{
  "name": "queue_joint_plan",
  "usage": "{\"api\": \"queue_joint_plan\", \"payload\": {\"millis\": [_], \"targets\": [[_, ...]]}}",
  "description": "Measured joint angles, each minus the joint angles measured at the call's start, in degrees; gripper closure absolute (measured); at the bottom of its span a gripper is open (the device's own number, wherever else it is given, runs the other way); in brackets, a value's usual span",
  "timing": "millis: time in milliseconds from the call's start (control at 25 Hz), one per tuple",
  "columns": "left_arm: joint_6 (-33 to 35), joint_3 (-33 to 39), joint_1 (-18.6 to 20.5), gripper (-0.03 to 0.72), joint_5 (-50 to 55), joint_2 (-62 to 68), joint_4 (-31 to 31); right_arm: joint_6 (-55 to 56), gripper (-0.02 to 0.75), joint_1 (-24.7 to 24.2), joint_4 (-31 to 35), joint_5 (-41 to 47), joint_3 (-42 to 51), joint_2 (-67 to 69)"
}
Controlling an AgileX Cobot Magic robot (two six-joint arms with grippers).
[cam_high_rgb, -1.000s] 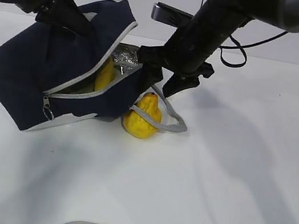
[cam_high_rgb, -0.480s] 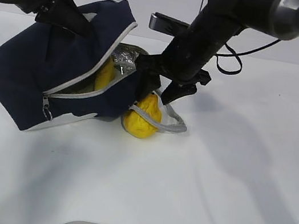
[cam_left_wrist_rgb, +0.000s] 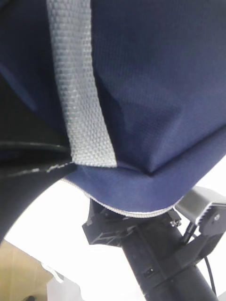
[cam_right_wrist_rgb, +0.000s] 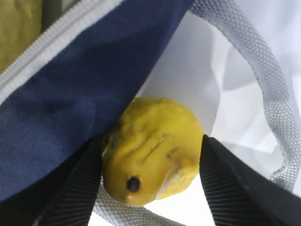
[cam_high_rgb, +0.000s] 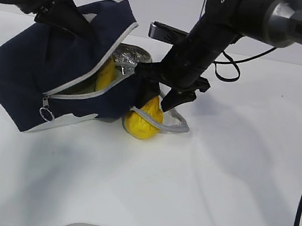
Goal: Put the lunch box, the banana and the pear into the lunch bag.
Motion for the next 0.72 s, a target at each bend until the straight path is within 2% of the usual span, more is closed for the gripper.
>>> {"api": "queue_joint_plan", "payload": {"millis": [160,400,720], "targets": [[0.0,0.0,0.0,0.695,0.0,0.0,0.2,0.1,0.228,0.0,0.0,0.0,0.0,0.0],[0.0,0.0,0.0,0.695,0.0,0.0,0.8,0.1,0.308,0.0,0.0,0.0,0.0,0.0],[0.0,0.0,0.0,0.695,0.0,0.0,2.4,0.1,0.370,0.0,-0.6,0.9,-0.3,0.0]]}}
